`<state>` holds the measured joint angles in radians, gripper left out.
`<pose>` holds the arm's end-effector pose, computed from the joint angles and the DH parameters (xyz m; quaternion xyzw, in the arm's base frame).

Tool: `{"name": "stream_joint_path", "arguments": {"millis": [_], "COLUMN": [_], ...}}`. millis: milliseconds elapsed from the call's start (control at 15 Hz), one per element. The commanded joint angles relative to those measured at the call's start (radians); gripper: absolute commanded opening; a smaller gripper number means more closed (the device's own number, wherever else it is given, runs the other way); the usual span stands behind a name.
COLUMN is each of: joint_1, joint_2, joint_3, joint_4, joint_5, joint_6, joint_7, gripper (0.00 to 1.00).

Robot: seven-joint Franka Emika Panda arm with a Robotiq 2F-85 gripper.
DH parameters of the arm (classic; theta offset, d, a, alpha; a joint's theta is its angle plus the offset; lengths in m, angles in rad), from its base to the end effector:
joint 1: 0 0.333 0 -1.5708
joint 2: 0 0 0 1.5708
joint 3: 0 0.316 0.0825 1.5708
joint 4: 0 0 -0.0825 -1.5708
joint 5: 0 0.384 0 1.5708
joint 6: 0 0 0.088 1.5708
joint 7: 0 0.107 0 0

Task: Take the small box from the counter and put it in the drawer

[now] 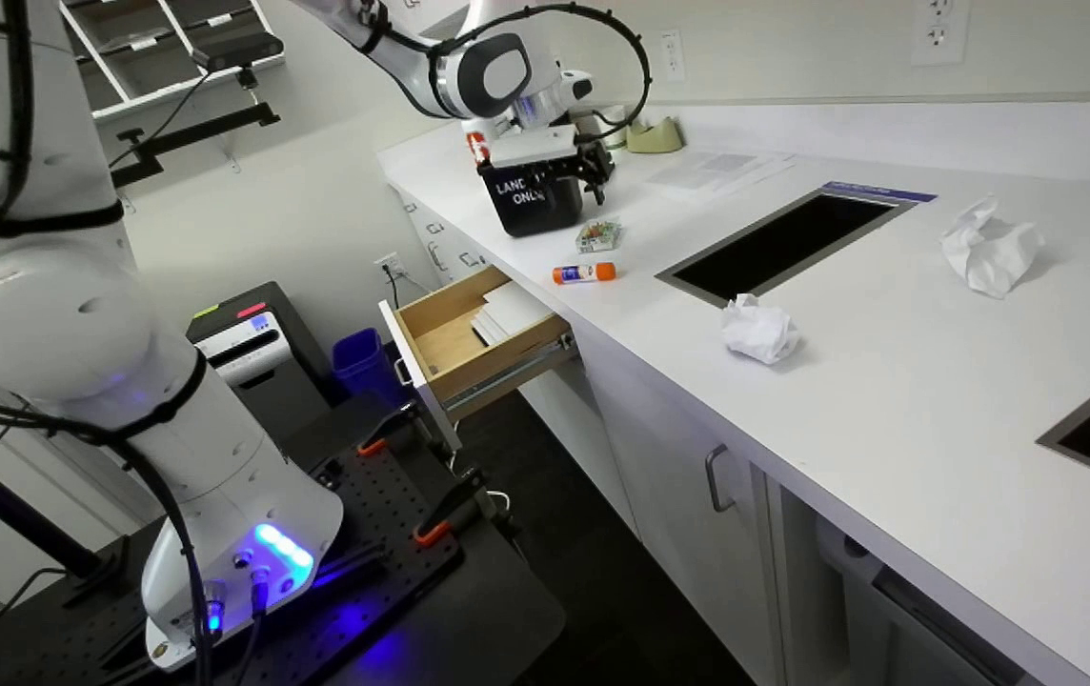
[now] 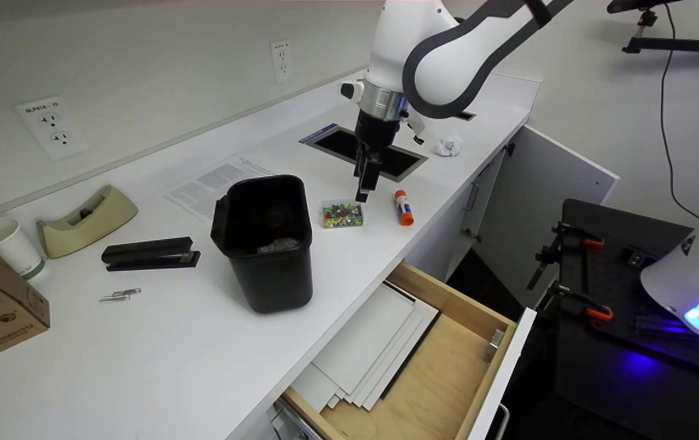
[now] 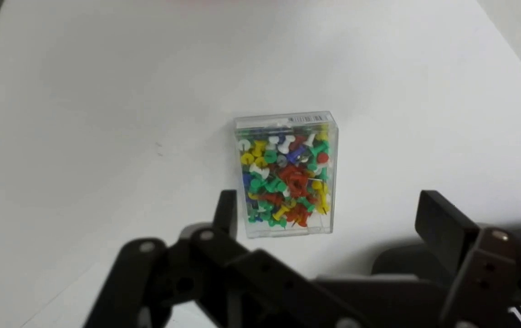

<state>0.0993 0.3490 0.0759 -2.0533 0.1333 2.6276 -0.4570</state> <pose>0.6063 0.1024 0.2893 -0.9595 -0.2532 -0.1182 0.0354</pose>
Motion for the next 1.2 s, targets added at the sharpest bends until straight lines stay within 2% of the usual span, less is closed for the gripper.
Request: {"name": "stream_joint_path", "arguments": {"millis": [0, 600, 1133], "joint_1": [-0.032, -0.056, -0.052], "joint_2": [0.06, 0.172, 0.238], "joint_3": [0.04, 0.078, 0.073], "joint_4": [0.063, 0.165, 0.231], "joint_5": [-0.043, -0.076, -0.114], "joint_6": [-0.009, -0.024, -0.02], "joint_7": [0.034, 0.026, 0.041], "gripper": [1.0, 1.0, 1.0]}}
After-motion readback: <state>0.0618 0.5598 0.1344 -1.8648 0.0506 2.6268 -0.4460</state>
